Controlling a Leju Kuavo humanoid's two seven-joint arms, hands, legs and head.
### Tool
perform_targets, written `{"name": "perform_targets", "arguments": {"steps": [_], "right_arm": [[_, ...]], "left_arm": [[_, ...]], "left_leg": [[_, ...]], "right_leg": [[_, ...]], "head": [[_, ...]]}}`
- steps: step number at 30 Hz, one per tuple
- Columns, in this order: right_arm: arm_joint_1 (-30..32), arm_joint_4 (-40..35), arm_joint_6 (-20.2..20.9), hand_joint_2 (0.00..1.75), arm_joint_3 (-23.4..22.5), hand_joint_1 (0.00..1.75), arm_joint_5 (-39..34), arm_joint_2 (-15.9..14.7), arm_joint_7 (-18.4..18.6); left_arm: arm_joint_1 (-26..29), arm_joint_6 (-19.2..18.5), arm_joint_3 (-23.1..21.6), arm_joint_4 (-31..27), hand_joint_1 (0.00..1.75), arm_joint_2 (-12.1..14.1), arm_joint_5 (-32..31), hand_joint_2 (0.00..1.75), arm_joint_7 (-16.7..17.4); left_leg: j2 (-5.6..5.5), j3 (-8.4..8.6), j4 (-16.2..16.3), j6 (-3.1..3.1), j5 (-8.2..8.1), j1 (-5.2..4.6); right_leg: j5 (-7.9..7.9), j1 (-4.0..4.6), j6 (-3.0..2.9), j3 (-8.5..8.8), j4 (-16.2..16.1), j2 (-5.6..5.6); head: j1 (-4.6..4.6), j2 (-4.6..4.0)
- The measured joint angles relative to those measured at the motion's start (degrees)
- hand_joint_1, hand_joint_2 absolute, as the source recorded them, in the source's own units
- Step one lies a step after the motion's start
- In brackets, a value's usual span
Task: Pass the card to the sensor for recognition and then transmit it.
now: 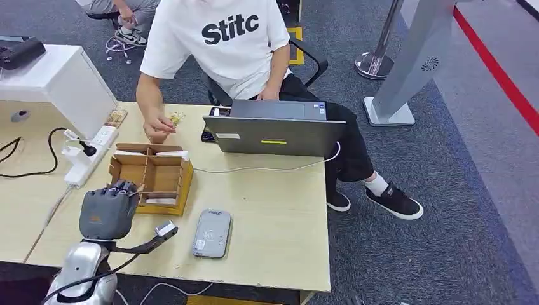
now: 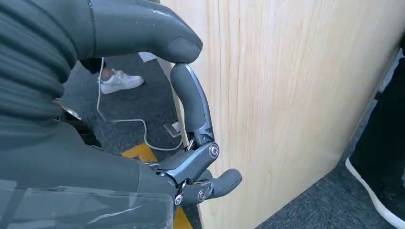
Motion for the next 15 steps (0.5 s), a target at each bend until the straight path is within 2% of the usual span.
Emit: {"name": "perform_targets", "arguments": {"steps": [6, 15], "right_arm": [[0.00, 0.07, 0.15, 1.75, 0.07, 0.00, -0.04, 0.07, 0.02], [0.00, 0.13, 0.37, 1.75, 0.17, 0.00, -0.17, 0.07, 0.09]], "left_arm": [[-1.22, -1.18, 2.57, -4.42, 1.75, -1.77, 2.47, 1.75, -1.69], [-1.81, -1.33, 4.28, -6.78, 1.75, -3.08, 2.78, 1.75, -2.78]], "left_leg": [[0.01, 0.00, 0.00, 0.00, 0.00, 0.00], [-0.01, 0.00, -0.01, 0.00, 0.00, 0.00]], "right_leg": [[0.00, 0.00, 0.00, 0.00, 0.00, 0.00], [0.00, 0.00, 0.00, 0.00, 0.00, 0.00]], "head": [[0.00, 0.00], [0.00, 0.00]]}}
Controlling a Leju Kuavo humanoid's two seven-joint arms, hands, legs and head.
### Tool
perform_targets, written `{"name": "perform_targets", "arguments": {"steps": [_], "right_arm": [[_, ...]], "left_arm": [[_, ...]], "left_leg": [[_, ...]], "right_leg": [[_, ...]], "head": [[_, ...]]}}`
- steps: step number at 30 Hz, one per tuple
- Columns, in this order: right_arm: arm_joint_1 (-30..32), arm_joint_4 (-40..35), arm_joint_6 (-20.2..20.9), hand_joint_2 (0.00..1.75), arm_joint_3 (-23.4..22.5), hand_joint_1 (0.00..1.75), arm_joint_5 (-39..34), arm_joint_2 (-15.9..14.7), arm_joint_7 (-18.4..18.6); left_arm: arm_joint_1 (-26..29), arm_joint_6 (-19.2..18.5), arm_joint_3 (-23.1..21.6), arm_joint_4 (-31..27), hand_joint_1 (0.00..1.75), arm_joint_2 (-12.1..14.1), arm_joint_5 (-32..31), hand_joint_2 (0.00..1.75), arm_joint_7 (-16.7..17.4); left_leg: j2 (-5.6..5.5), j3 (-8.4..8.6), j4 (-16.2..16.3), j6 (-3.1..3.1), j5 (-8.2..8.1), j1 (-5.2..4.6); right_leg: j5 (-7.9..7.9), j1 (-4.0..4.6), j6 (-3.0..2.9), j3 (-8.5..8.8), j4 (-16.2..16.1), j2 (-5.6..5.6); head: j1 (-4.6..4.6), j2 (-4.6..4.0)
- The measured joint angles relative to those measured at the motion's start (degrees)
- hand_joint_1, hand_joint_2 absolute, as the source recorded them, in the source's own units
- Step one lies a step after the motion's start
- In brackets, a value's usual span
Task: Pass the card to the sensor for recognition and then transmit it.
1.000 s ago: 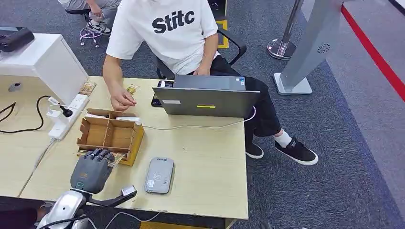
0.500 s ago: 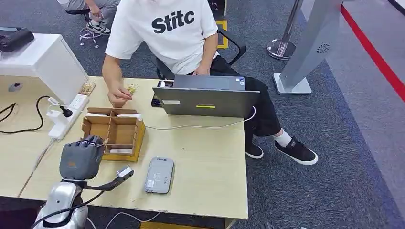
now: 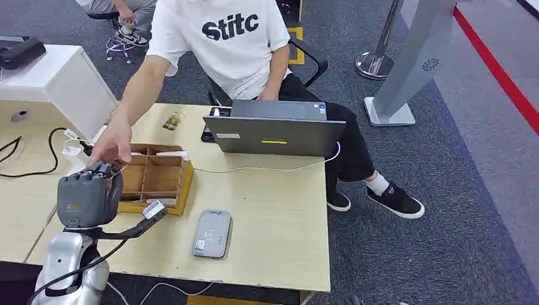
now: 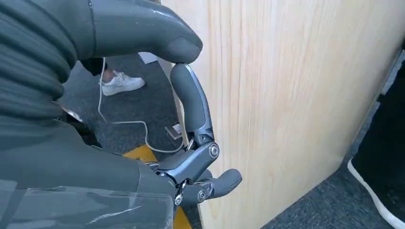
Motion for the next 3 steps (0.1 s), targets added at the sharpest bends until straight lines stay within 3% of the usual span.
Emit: {"name": "perform_targets", "arguments": {"steps": [3], "right_arm": [[0.00, 0.07, 0.02, 1.75, 0.09, 0.00, 0.00, 0.00, 0.00]], "left_arm": [[-0.03, 0.00, 0.24, -0.50, 1.75, -0.22, -0.04, 1.75, -0.22]], "left_leg": [[0.01, 0.00, 0.00, 0.00, 0.00, 0.00]], "right_leg": [[0.00, 0.00, 0.00, 0.00, 0.00, 0.00]], "head": [[0.02, 0.00]]}}
